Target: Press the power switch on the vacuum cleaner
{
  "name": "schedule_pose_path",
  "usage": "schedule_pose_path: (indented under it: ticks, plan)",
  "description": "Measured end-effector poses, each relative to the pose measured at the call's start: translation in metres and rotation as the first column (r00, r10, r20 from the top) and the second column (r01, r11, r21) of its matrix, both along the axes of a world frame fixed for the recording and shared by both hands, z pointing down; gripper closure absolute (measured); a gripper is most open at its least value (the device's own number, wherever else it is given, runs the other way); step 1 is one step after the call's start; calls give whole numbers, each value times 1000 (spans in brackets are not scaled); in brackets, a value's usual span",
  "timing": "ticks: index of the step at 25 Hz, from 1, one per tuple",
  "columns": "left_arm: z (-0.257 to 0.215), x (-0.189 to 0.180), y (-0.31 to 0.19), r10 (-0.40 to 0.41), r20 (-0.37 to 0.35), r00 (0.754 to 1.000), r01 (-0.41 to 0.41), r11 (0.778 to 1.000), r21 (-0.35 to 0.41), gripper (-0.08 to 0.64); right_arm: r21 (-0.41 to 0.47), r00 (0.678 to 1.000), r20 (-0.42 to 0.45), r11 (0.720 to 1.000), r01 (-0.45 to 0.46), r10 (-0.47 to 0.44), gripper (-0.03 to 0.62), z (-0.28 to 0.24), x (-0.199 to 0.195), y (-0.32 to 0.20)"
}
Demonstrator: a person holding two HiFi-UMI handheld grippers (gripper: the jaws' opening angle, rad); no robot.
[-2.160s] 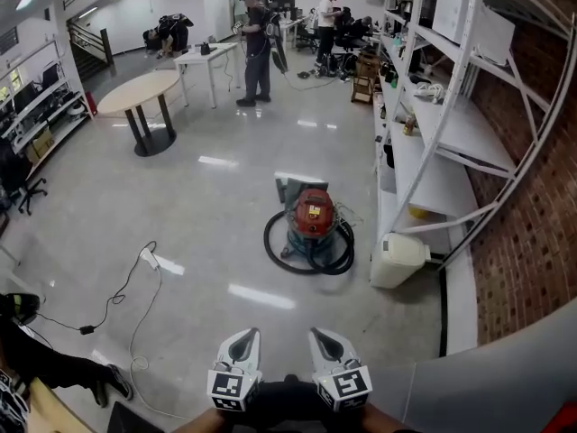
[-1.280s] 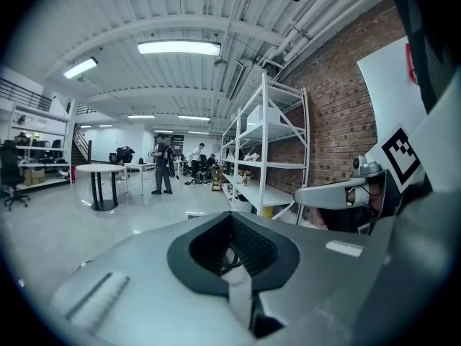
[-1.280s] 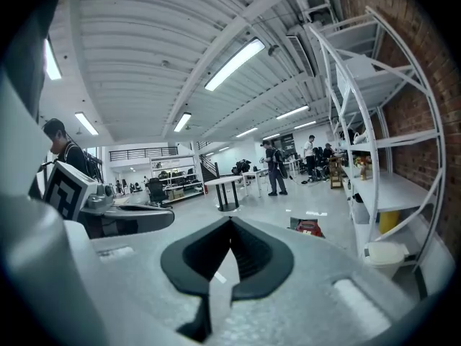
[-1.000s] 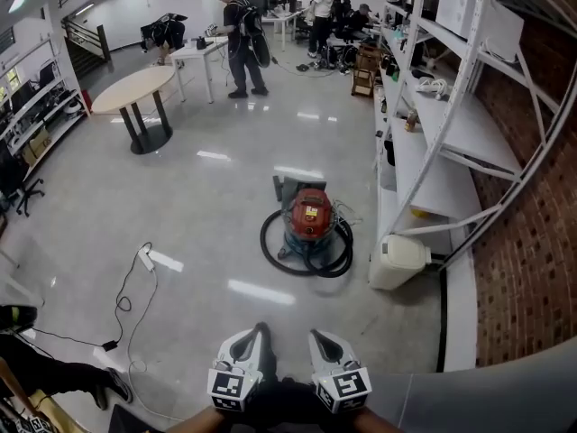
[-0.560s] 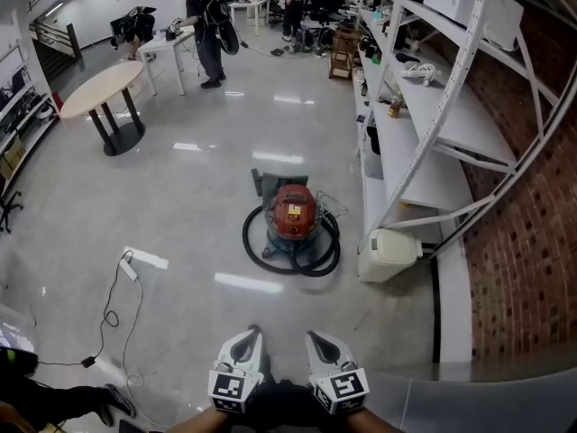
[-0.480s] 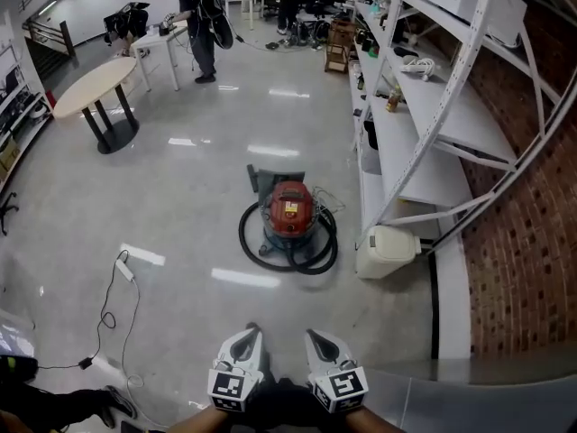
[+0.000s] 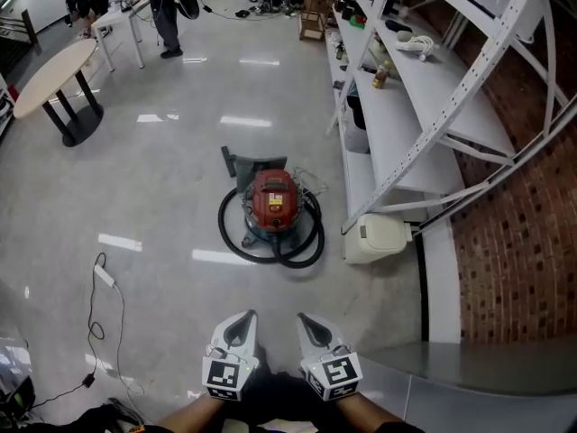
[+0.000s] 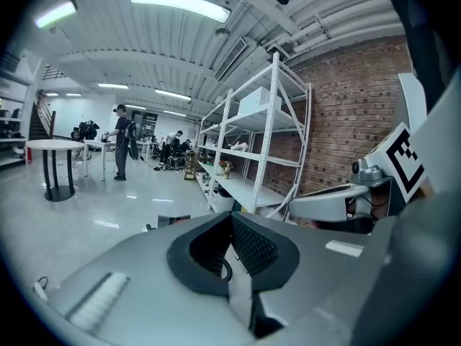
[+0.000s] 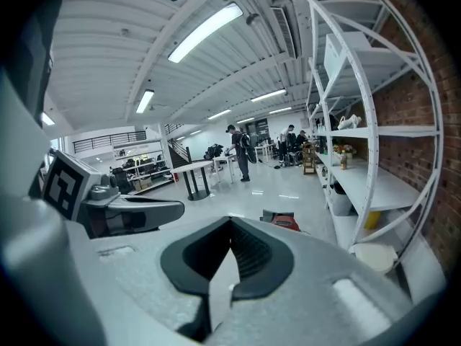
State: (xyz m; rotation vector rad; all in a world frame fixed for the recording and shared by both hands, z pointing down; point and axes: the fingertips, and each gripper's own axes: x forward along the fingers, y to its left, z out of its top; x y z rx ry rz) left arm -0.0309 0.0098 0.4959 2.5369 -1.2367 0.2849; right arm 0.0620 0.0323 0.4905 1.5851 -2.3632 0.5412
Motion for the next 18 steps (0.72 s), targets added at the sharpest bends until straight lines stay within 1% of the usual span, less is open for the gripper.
schedule_pose_path:
  ticks: [5,12,15,18]
  plan:
    - [4,-26,-41,1,-4,1000,-1,1000,-2,543,-4,999,-30,1000,-13,13,600,-1,-18,-40]
    - [-10,-59,-91,4,-20,1000,-3,999,41,543,22,998,-55,999,-39,40,600,-15,-38,-85]
    - [-15,-72,-108,-16,-34,999,18,998,56,543,33,998,-61,999,-24,26,600,-19,-51,-101]
    - [-17,-85,-113,-54,-52,997,57,997,52,543,38,998,-64,999,-2,5,600,-23,-62,-110]
